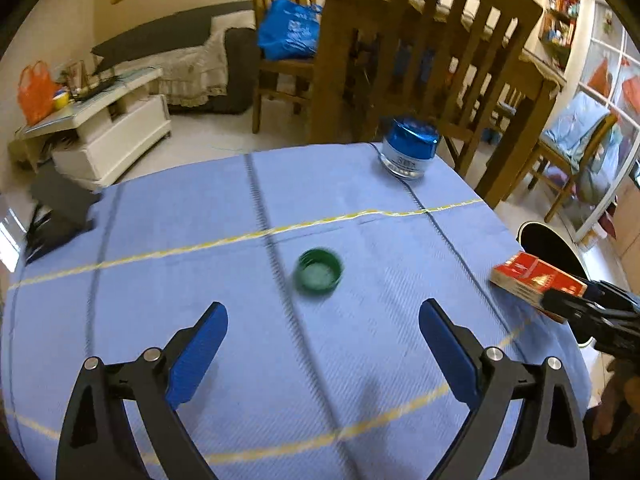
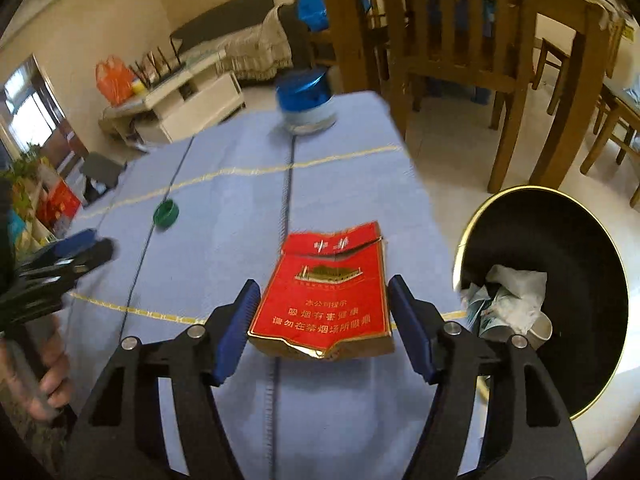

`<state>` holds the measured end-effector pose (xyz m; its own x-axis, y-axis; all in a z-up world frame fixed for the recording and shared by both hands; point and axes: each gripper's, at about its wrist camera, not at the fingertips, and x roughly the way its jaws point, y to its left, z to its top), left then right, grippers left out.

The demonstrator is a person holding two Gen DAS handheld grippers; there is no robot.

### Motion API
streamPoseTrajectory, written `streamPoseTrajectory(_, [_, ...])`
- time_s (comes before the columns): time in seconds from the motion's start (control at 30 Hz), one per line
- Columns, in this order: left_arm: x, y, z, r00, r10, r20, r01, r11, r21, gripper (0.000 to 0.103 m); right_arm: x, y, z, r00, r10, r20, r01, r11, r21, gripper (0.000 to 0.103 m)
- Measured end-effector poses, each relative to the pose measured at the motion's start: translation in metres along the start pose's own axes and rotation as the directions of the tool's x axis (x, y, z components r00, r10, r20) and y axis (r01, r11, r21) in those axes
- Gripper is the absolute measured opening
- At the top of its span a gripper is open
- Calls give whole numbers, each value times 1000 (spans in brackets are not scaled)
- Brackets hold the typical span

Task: Collect trash
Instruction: 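Grasp the red cigarette pack with the right gripper while the left grasps the green bottle cap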

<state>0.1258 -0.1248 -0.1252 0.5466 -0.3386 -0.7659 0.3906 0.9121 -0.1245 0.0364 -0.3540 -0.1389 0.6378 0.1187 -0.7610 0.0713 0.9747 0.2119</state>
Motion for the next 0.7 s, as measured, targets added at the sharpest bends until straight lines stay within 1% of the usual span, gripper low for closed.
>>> streamPoseTrajectory(0.13, [29, -3, 15, 998, 27, -48, -27, 1000, -7, 92, -6, -20, 3, 998, 41, 40, -42, 999, 28, 65])
streamPoseTrajectory(0.23, [45, 1, 16, 994, 40, -98, -43, 999, -22, 84, -2, -22, 2, 995, 84, 61, -86, 995, 42, 65])
streamPoseTrajectory(0.27, [46, -1, 15, 994, 70, -84, -71, 997, -4, 83, -2, -23, 2, 993, 101, 66, -104, 994, 46, 65])
streamPoseTrajectory(0.33, [47, -6, 13, 990, 120, -78, -118, 992, 38, 72, -3, -24, 4, 990, 117, 76, -121, 992, 45, 65])
streamPoseTrajectory(0.37, [45, -7, 12, 990, 119, -72, -116, 992, 43, 59, -4, -25, 6, 989, 125, 81, -129, 990, 47, 65])
streamPoseTrajectory(0.4, [42, -8, 11, 991, 120, -59, -117, 992, 52, 35, -5, -25, 7, 987, 136, 86, -141, 989, 50, 65])
streamPoseTrajectory(0.43, [40, -8, 10, 991, 123, -58, -120, 991, 60, 31, -5, -24, 7, 986, 141, 89, -146, 988, 50, 65])
streamPoseTrajectory(0.47, [40, -8, 11, 991, 118, -62, -115, 992, 57, 29, -6, -24, 7, 985, 144, 92, -149, 988, 49, 64])
streamPoseTrajectory(0.6, [33, 1, 8, 993, 98, -66, -97, 995, 19, 29, -8, -23, 9, 983, 150, 101, -156, 987, 48, 64])
streamPoseTrajectory(0.7, [23, 13, 3, 997, 48, -64, -51, 997, -50, 29, -13, -23, 7, 984, 136, 119, -140, 990, 33, 64])
